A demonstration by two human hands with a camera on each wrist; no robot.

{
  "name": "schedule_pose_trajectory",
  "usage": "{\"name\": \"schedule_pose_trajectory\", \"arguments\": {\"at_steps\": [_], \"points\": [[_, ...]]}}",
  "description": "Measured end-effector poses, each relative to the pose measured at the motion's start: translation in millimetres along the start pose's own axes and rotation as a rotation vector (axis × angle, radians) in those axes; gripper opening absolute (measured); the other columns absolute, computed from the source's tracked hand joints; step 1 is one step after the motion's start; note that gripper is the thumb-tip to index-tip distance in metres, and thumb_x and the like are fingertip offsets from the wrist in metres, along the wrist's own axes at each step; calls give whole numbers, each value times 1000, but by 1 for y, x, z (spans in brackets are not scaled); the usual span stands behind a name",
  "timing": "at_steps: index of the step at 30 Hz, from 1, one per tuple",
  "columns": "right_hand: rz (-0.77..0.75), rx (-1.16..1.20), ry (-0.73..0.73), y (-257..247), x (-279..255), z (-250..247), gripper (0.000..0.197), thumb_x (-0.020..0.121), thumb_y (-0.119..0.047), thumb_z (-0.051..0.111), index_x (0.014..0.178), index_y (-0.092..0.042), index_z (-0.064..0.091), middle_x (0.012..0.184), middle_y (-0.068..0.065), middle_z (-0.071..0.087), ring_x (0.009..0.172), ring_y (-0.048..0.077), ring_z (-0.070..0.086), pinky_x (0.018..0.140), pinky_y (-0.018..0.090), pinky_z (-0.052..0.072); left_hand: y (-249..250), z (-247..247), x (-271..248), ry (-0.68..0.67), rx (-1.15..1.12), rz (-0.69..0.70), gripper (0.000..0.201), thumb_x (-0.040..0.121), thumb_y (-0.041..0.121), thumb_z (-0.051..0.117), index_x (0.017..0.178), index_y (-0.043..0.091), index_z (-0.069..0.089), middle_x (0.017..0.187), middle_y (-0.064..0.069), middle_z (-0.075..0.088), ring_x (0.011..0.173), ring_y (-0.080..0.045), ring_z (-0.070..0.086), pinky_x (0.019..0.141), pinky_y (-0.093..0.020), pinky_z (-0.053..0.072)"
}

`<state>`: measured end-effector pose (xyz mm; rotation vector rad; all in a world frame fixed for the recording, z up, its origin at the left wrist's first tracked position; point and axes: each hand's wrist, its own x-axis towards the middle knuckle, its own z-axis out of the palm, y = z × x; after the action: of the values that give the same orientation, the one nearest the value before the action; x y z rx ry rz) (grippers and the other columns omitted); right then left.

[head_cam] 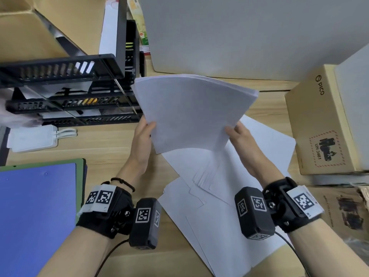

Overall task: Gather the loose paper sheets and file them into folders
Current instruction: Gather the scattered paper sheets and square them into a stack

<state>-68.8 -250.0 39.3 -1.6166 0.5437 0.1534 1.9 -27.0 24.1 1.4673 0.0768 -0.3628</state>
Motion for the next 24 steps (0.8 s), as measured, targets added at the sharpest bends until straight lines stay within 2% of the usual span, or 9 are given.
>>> {"name": "schedule_pose_trajectory", "arguments": {"at_steps": [3,5,9,12,14,16,18,21,24], "points": [[54,-39,-33,1,4,0,30,104,-22,37,124,-29,57,121,-19,64,108,-11,58,88,16,43,-2,-2,1,1,64,-25,39,103,11,36,138,19,50,124,15,63,109,5,61,82,-11,48],[37,-13,48,-5,10,0,27,103,-25,39,120,-22,59,120,-10,67,110,2,62,92,22,47,6,3,5,10,76,4,37,104,12,36,138,17,49,124,15,62,109,7,59,86,-11,47],[6,-3,212,-13,28,-7,23,98,-27,44,107,-13,60,116,5,68,105,18,64,90,34,50,22,11,17,-39,73,25,28,102,6,38,117,19,57,113,12,66,100,3,64,81,-15,51],[115,-127,188,2,42,-18,27,95,-26,44,105,-5,57,96,5,65,87,21,61,76,35,48,6,8,27,-101,203,-115,27,100,10,43,113,23,62,112,9,69,102,-8,66,86,-24,53],[225,-201,96,17,49,-23,23,96,-18,43,107,-8,60,94,3,69,81,23,65,72,33,50,-17,4,30,-153,312,-275,25,99,13,45,105,23,67,102,5,73,94,-14,68,82,-29,52],[336,-235,39,30,54,-24,23,96,-12,43,107,-8,63,95,9,72,78,27,68,74,36,54,-42,2,32,-227,398,-408,23,97,13,47,100,12,70,98,-10,74,87,-26,67,74,-34,51],[388,-260,46,35,59,-22,23,95,-10,44,103,-5,64,97,14,72,78,30,68,78,39,55,-55,4,33,-280,482,-465,25,98,12,48,88,4,69,84,-13,72,75,-26,65,64,-29,51],[377,-285,115,35,70,-14,26,92,-10,43,102,2,65,102,20,70,88,36,67,80,39,53,-67,7,41,-156,544,-456,27,98,20,53,74,10,63,81,-6,66,77,-21,60,68,-27,46],[376,-267,171,30,82,-8,25,93,-9,43,101,3,63,95,19,67,74,28,62,67,30,49,-70,9,52,8,399,-459,24,95,24,61,77,8,67,87,-7,69,78,-20,62,71,-26,46]]}}
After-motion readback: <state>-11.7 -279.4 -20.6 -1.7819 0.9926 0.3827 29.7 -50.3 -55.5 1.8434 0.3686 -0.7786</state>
